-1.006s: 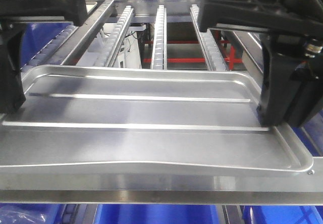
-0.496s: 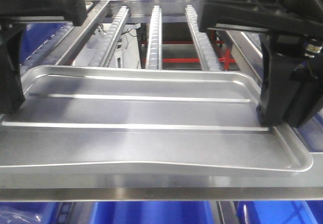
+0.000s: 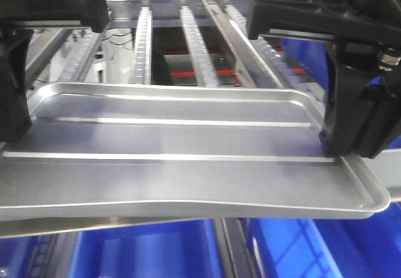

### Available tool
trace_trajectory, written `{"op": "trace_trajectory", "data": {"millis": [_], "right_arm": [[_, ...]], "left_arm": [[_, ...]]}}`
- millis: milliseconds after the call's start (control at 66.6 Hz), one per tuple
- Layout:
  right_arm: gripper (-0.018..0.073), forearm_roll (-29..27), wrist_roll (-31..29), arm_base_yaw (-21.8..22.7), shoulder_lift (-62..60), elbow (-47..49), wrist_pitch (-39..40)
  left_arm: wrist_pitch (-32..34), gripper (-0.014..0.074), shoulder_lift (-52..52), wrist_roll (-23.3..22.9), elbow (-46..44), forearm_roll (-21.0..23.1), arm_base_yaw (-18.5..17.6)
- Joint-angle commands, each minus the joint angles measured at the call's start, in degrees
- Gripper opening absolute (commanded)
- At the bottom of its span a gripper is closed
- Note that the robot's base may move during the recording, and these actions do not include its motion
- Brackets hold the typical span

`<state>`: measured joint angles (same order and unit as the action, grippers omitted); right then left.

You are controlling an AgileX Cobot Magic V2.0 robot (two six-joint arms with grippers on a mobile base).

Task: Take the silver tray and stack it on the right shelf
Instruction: 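Hold the tray in both grippers while the base turns and drives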

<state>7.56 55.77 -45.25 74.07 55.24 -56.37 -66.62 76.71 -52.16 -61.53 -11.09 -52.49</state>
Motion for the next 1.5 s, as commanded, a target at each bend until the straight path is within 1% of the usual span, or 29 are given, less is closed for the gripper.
{"op": "trace_trajectory", "data": {"millis": [0,210,556,691,781,961,1246,1487], "right_arm": [[0.0049,0.4,0.4,-0.1,-1.8,1.7,3.1],[0.0049,0.4,0.4,-0.1,-1.8,1.7,3.1],[0.0049,0.4,0.4,-0.1,-1.8,1.7,3.1],[0.0049,0.4,0.4,-0.1,-1.8,1.7,3.1],[0.0049,0.4,0.4,-0.1,-1.8,1.7,3.1],[0.0049,0.4,0.4,-0.1,-1.8,1.7,3.0],[0.0049,0.4,0.4,-0.1,-1.8,1.7,3.0],[0.0049,0.4,0.4,-0.1,-1.8,1.7,3.0]], "left_arm": [[0.7,-0.01,-1.8,0.5,-1.6,0.8,-0.5],[0.5,-0.01,-1.8,0.5,-1.6,1.0,-0.5],[-3.6,-0.01,-1.8,0.5,-1.6,2.5,-0.5],[-3.7,-0.01,-1.8,0.5,-1.6,2.5,-0.5],[-3.1,-0.01,-1.8,0.5,-1.6,0.7,-0.5],[-0.4,-0.01,-1.8,0.5,-1.6,-1.0,-0.5],[5.1,-0.01,-1.8,0.5,-1.6,-1.1,-0.5],[5.3,-0.01,-1.8,0.5,-1.6,-1.1,-0.5]]}}
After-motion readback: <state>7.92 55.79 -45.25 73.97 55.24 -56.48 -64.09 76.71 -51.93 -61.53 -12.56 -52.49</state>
